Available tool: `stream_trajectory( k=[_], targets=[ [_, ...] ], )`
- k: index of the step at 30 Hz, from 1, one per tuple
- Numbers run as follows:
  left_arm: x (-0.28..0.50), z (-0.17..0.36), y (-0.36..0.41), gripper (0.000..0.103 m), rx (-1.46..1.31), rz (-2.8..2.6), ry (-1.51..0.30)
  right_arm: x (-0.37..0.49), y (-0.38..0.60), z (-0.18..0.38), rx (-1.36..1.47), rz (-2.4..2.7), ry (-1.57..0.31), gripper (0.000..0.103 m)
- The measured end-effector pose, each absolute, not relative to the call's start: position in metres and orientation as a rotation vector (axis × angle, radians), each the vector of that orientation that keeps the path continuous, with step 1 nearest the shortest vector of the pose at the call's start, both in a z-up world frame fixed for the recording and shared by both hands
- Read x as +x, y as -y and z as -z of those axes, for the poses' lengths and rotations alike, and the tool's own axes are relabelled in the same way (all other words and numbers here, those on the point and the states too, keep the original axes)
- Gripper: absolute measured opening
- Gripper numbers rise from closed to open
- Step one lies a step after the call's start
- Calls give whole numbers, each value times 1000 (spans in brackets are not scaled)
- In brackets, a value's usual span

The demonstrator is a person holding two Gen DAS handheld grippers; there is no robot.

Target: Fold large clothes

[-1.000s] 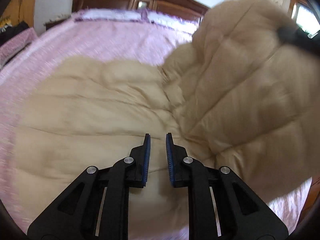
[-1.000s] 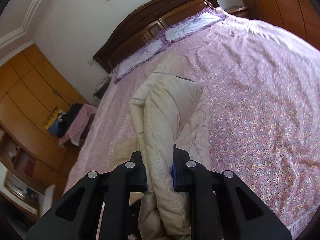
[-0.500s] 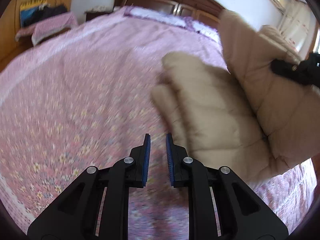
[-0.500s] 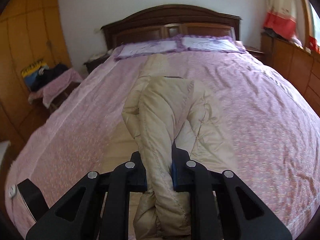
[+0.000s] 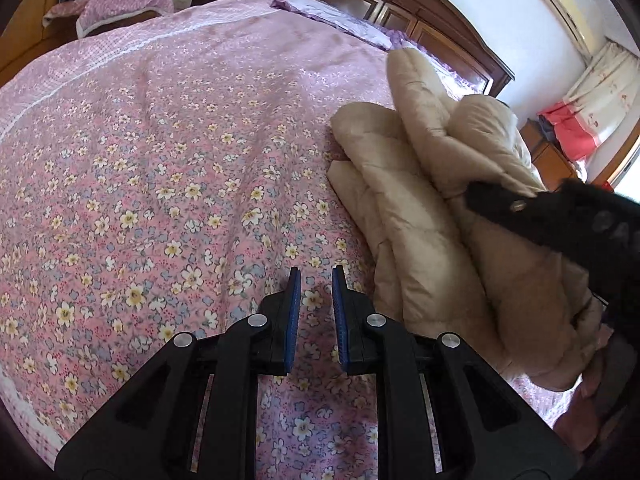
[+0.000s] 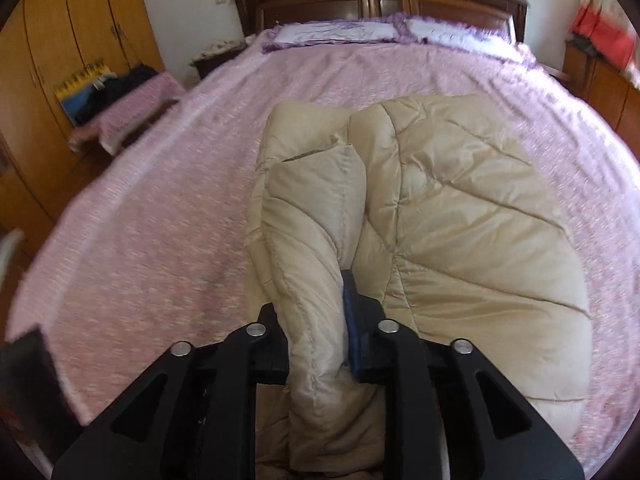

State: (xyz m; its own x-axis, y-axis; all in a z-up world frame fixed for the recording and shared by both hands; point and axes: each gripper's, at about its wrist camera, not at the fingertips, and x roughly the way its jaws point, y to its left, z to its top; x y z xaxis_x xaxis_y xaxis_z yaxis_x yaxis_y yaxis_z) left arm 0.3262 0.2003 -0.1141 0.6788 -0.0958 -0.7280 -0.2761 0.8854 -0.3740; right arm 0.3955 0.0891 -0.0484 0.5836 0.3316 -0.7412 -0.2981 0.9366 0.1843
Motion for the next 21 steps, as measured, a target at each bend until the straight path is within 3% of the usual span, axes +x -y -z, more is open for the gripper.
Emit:
stream_trajectory(
  k=[6, 8, 9, 10, 15, 21],
  targets=[
    [295, 92, -202, 19, -499, -98, -784, 394, -56, 31, 215, -486, -902, 29],
    [285, 83, -203, 21, -508, -101, -763, 390, -52, 27, 237, -550, -900, 44],
    [279, 79, -204, 21, -514, -103, -754, 388, -51, 26, 281, -628, -909, 74],
    [277, 77, -206, 22, -517, -106, -751, 386, -51, 25, 336, -719, -921, 89],
    [261, 64, -205, 23, -484, -132, -759, 379, -51, 5, 355, -802, -891, 89],
    [275, 26, -187, 57, -417, -116, -736, 383, 13, -36, 401, -763, -815, 90]
  ],
)
